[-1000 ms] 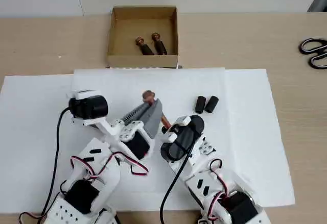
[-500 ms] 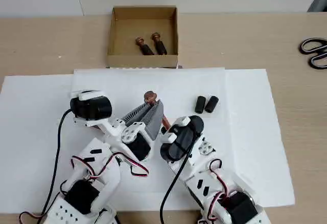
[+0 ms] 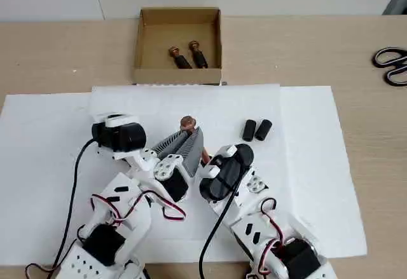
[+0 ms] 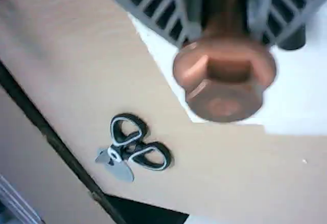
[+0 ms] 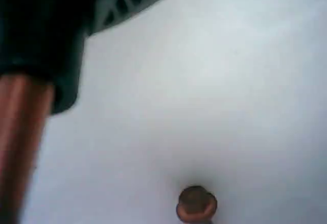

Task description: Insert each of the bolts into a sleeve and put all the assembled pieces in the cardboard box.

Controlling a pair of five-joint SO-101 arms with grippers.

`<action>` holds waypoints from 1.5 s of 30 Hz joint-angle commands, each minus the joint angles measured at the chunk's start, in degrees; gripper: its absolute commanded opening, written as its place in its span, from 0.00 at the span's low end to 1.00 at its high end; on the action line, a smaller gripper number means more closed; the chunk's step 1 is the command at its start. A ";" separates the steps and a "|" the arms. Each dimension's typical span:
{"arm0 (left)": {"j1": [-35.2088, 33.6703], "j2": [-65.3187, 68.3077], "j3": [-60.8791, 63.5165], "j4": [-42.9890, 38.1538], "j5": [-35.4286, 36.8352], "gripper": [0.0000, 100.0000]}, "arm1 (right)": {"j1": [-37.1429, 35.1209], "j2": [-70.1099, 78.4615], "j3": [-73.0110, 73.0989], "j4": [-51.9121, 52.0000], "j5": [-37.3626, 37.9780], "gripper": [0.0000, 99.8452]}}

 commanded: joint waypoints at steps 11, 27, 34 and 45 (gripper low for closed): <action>0.53 -0.79 1.01 -0.53 2.90 0.00 | -0.13 -0.22 -0.26 -1.45 -0.26 0.00; 8.18 -0.88 6.73 -0.44 2.73 0.00 | -0.13 -0.22 -0.18 -1.45 -0.26 0.00; 8.18 -0.88 6.73 1.67 -0.53 0.11 | -0.04 -0.22 -0.09 -1.45 -0.26 0.00; 7.74 -0.88 1.71 9.05 -0.62 0.25 | -0.04 -0.22 0.00 -1.45 -0.26 0.00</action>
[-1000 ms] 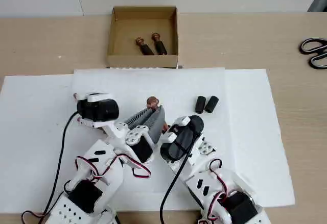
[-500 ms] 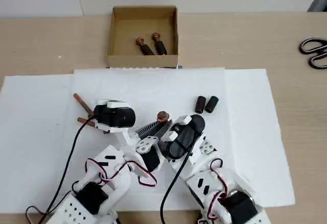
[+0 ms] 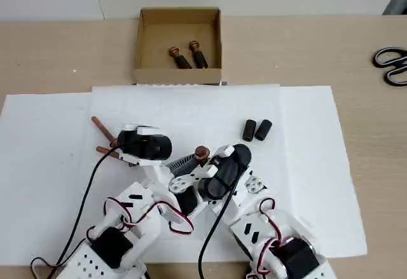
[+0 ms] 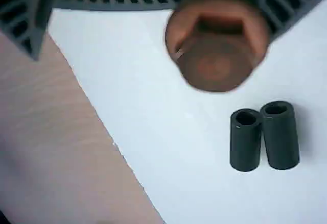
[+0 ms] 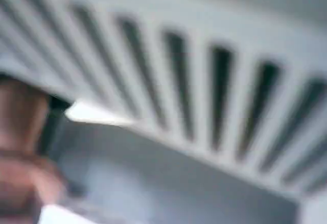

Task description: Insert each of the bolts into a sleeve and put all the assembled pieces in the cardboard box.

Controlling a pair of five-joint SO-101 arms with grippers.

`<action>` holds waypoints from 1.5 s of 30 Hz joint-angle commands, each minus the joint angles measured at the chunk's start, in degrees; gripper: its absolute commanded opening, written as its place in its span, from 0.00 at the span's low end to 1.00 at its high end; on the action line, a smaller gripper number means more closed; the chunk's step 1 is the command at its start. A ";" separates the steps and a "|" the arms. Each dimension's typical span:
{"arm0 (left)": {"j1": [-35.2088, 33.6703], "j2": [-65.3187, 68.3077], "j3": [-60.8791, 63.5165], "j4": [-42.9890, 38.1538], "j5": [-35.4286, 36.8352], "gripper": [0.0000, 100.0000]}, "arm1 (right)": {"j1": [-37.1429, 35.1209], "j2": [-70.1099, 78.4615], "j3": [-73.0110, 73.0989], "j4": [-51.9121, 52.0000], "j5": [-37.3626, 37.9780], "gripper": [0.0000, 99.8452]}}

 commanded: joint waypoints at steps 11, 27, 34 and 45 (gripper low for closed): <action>-8.35 -0.18 -8.04 8.26 -6.59 0.25 | -0.04 -0.31 -0.26 -2.33 -0.09 0.00; -16.97 -0.26 -15.87 12.92 -12.13 0.02 | 0.84 -0.40 -0.18 -2.33 -0.09 0.00; -28.48 -0.26 -6.37 12.04 -22.68 0.00 | 8.48 -0.48 -0.18 -2.33 -0.09 0.00; -34.55 -0.26 11.21 -2.99 -28.22 0.00 | 14.64 -0.13 0.44 -2.42 -0.18 0.00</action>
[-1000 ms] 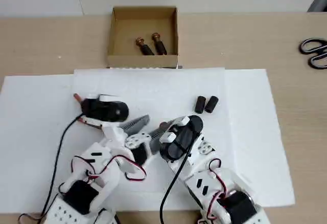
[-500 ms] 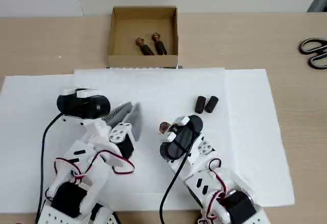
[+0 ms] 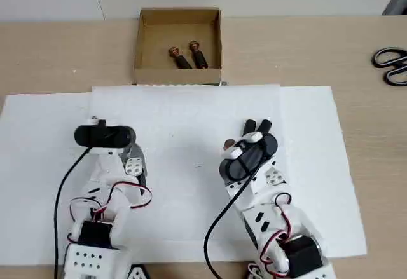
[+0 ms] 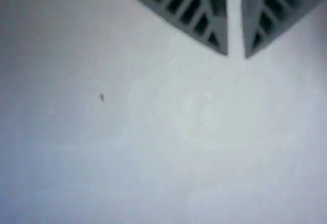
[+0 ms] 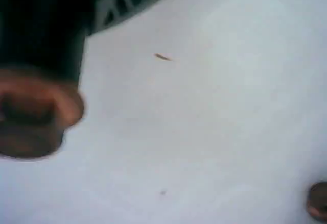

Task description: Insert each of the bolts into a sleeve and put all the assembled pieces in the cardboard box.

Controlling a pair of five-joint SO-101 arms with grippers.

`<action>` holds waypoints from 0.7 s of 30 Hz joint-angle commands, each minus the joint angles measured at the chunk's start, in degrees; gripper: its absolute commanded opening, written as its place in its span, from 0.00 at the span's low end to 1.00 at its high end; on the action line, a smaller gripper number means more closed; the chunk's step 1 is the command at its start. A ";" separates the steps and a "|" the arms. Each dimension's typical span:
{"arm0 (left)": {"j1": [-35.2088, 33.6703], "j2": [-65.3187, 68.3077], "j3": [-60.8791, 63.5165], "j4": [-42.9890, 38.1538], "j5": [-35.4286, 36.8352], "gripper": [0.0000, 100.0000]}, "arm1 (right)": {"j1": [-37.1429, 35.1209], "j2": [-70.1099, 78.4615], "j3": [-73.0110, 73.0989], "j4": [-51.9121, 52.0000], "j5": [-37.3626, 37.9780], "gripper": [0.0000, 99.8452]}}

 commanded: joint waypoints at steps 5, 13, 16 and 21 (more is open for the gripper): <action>-0.18 -0.62 0.57 -3.60 -0.18 0.00 | 1.54 -0.04 -0.09 -3.30 -0.35 0.00; -0.26 -0.62 0.57 -3.60 -0.09 0.00 | 3.30 9.89 -3.60 -15.69 0.09 0.00; -0.26 -0.62 0.57 -3.60 -0.09 0.00 | 4.35 22.11 -10.81 -21.41 -0.09 0.00; -0.35 -0.62 0.57 -3.52 -0.09 0.01 | 4.88 47.60 -27.78 -28.26 -0.26 0.00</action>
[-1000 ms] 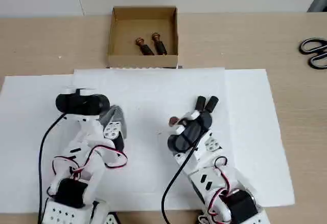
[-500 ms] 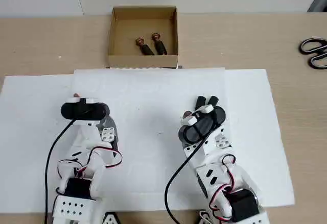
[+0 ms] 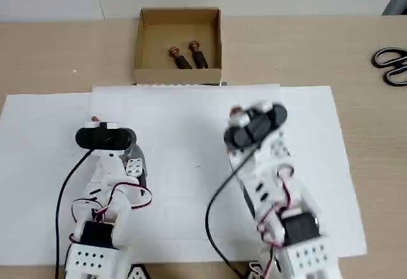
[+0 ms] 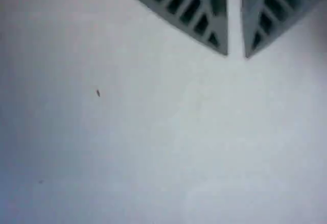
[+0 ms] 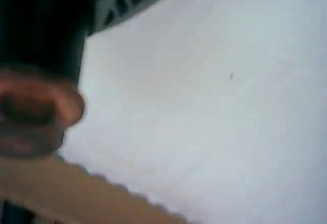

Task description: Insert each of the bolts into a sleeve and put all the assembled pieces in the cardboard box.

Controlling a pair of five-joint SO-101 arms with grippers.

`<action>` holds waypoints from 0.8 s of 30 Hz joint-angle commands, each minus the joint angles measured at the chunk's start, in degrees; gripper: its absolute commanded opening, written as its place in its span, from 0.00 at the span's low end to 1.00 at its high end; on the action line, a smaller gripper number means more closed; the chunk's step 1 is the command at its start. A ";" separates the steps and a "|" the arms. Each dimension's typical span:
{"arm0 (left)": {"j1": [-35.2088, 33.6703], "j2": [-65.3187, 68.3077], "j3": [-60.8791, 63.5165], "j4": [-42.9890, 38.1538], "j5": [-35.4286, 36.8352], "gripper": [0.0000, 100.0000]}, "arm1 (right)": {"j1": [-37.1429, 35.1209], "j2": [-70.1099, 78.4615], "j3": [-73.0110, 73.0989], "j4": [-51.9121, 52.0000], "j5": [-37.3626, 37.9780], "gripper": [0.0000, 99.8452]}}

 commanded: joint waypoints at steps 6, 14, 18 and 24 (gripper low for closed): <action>-0.18 -0.70 -0.40 -1.32 -0.09 0.01 | 0.92 41.45 -36.75 -8.92 -0.26 0.00; -0.18 -0.70 -0.40 -1.23 -0.09 0.01 | 0.57 72.66 -69.36 -9.45 0.09 0.00; -0.26 -0.70 -0.31 -1.23 0.00 0.01 | 0.57 87.69 -85.71 -9.45 0.09 0.00; -0.26 -0.70 -0.31 -1.14 0.00 0.01 | -0.75 105.98 -105.49 -8.84 1.76 0.00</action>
